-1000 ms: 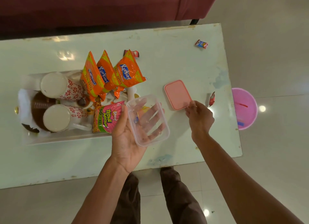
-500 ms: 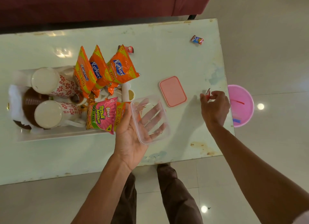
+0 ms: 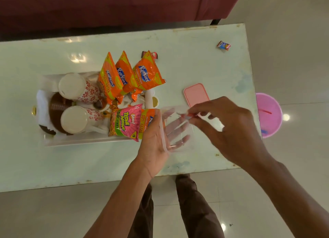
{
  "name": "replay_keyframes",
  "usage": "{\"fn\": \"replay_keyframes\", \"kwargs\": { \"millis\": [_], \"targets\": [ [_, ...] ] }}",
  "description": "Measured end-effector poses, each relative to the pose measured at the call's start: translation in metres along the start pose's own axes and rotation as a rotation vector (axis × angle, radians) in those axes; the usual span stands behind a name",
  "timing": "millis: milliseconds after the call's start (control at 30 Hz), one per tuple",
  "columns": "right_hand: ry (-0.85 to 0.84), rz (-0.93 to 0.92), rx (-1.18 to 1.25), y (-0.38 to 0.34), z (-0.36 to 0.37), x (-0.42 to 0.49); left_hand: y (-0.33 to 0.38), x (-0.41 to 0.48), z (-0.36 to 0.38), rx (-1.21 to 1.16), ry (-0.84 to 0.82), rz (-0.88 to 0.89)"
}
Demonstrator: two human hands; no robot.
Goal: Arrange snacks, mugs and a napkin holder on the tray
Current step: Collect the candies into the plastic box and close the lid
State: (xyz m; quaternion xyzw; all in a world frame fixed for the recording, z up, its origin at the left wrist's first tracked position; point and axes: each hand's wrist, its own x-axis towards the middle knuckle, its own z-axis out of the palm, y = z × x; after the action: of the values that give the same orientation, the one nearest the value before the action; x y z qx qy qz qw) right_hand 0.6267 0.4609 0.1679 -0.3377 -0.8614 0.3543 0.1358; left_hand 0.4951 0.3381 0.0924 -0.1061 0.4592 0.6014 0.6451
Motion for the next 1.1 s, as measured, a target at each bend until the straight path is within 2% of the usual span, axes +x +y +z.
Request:
{"fn": "replay_keyframes", "kwargs": {
  "millis": [133, 367, 433, 533, 667, 833, 1100],
  "targets": [
    [-0.108, -0.246, -0.272, -0.002, 0.027, 0.01, 0.007, -0.006, -0.002, 0.046, -0.025, -0.01],
    [-0.161, -0.251, -0.396, -0.009, 0.059, 0.022, 0.019, -0.013, -0.01, 0.008, -0.039, -0.039],
    [-0.099, -0.194, -0.319, -0.011, 0.057, 0.021, 0.022, -0.011, -0.014, -0.006, -0.035, -0.041],
    [0.112, 0.013, -0.128, -0.003, 0.036, 0.028, 0.028, -0.008, -0.015, -0.041, -0.065, -0.055],
    [0.216, 0.125, -0.284, 0.066, 0.013, 0.066, 0.03, -0.002, -0.014, -0.065, -0.123, -0.057],
    [0.174, 0.311, -0.341, 0.167, 0.004, 0.137, 0.028, 0.003, -0.006, -0.11, -0.128, -0.045],
    [0.005, 0.3, -0.472, 0.224, 0.025, 0.222, 0.021, 0.02, 0.008, -0.165, -0.124, -0.024]
  ]
}}
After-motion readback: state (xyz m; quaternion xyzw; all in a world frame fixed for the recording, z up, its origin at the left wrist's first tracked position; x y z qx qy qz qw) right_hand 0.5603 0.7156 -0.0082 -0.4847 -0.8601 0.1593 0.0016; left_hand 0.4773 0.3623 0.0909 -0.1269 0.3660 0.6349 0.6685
